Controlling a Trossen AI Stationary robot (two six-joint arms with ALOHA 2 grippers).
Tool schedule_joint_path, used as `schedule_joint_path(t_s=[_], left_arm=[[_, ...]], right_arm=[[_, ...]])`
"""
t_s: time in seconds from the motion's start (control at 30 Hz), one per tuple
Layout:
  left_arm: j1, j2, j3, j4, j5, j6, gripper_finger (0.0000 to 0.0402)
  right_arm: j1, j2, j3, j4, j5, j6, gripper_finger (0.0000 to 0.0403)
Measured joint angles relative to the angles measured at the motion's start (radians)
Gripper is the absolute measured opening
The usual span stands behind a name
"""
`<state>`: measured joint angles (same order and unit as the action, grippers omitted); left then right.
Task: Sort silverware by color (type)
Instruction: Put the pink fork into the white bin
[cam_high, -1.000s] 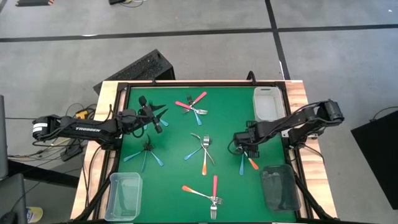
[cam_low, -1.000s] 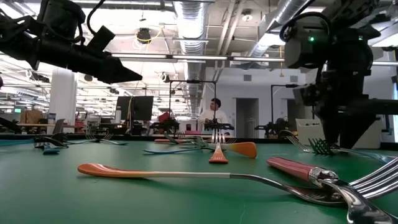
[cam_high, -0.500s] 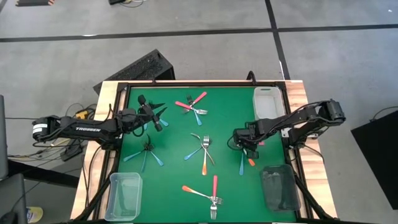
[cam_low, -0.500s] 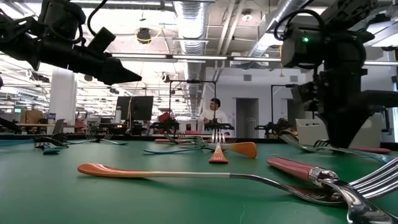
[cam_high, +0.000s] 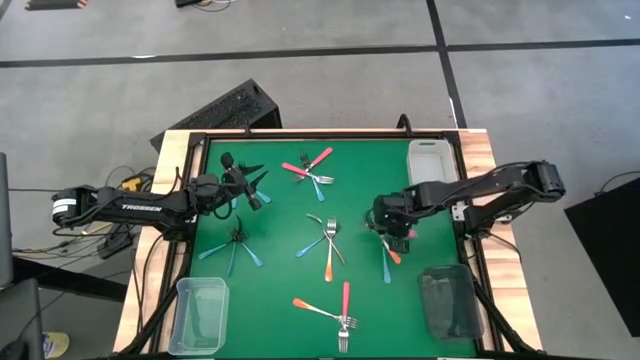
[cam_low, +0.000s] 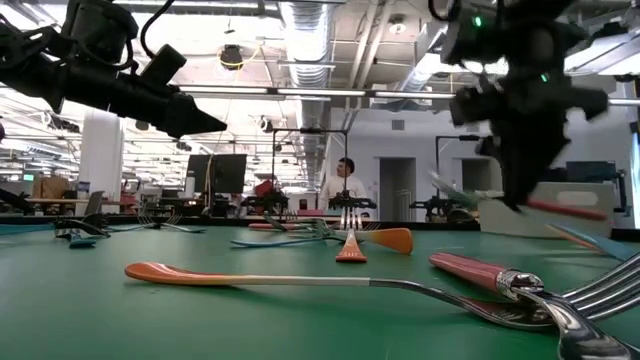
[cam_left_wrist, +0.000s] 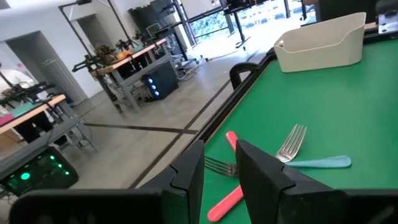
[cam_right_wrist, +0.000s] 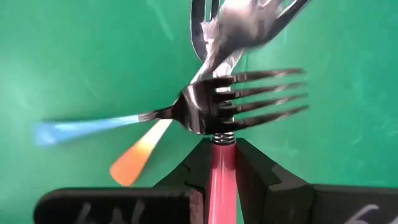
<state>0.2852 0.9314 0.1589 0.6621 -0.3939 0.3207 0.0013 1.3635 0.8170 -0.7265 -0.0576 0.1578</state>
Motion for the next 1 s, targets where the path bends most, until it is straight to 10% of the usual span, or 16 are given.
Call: schedule_joint_path(t_s=[0.4,1.0], left_arm=[[0.0,0.0,0.0,-0.033,0.0,-0.031,0.0084],[0.0,0.0,0.0,-0.063,-0.012,-0.056,0.0084]], right_arm=[[-0.046,-0.017,0.113,-0.124,0.322,0.099,0.0069],[-0.268,-0.107,0.124,-0.288,0.51,0.333,0.0071]])
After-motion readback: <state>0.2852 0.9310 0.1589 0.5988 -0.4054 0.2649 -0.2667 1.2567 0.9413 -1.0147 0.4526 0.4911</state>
